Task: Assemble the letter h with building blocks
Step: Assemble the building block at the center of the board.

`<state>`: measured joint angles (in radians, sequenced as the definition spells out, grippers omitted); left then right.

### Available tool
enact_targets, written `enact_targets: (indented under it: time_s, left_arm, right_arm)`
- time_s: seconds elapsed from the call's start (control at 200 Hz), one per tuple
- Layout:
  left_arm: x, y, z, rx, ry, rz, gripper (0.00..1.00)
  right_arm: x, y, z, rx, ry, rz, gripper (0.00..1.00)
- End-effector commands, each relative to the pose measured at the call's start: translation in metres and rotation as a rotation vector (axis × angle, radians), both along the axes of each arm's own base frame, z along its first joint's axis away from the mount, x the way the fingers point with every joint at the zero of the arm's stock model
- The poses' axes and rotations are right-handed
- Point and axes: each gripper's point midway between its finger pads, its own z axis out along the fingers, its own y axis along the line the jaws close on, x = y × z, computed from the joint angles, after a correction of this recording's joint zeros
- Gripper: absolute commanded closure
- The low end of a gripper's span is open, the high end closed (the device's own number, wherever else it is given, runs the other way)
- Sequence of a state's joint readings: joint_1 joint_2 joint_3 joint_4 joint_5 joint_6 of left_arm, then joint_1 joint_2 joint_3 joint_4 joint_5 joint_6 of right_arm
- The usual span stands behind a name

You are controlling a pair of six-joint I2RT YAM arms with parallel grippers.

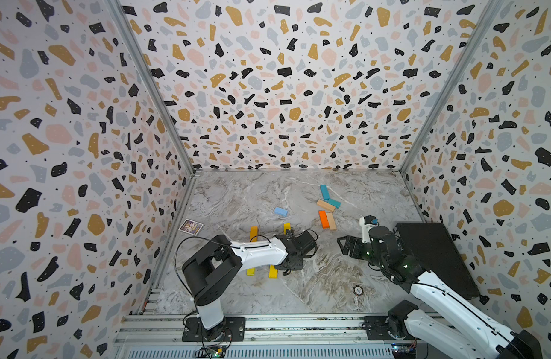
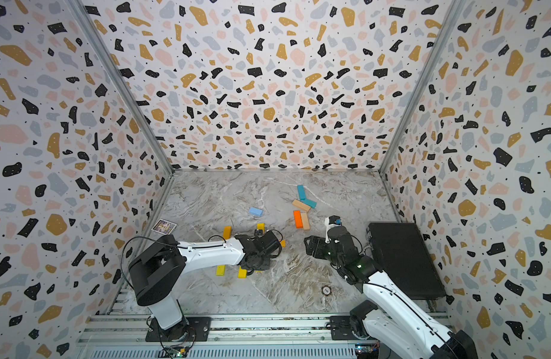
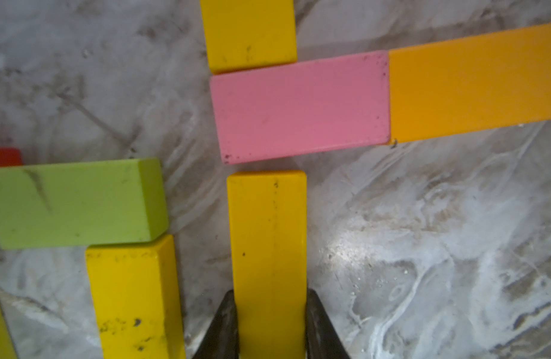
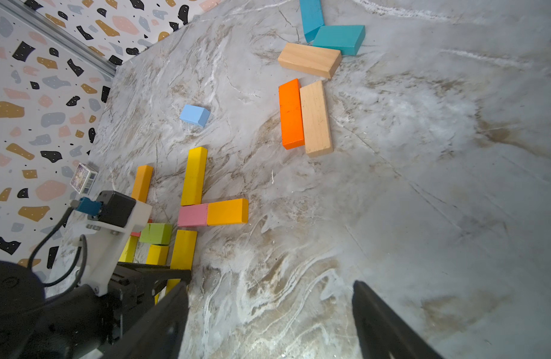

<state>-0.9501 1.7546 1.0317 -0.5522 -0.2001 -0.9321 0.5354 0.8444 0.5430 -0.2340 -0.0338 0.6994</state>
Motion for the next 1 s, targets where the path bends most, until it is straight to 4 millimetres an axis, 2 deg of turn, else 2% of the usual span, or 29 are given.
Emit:
enact_targets:
  time_s: [0.0, 0.08, 0.41, 0.561, 0.746, 0.846, 0.991]
  left_arm:
    - [0.003, 0.003, -0.004, 0.017, 0.003, 0.017, 0.95]
    - [0.004, 0.004, -0.003, 0.019, -0.004, 0.018, 0.93]
    - [0.006, 0.004, -0.002, 0.021, -0.01, 0.018, 0.72]
    - [0.007, 0.002, 0.0, 0.018, -0.016, 0.011, 0.58]
    - [0.009, 0.001, 0.002, 0.015, -0.023, 0.005, 0.5]
    - [0.012, -0.002, 0.009, 0.005, -0.042, 0.001, 0.48]
    - [0.023, -0.008, 0.029, -0.013, -0.095, -0.019, 0.45]
  right_arm:
    - [0.0, -0.001, 0.005, 0.008, -0.007, -0.003, 0.16]
    - [0.0, -0.001, 0.005, 0.008, -0.009, -0.003, 0.16]
    - [0.0, 0.0, 0.005, 0.013, -0.009, 0.001, 0.16]
    - [0.0, 0.0, 0.005, 0.013, -0.009, 0.001, 0.16]
    - [0.0, 0.0, 0.006, 0.017, -0.012, 0.0, 0.15]
    - [0.0, 0.001, 0.005, 0.019, -0.012, 0.003, 0.15]
    - [0.0, 0.0, 0.005, 0.022, -0.011, 0.0, 0.15]
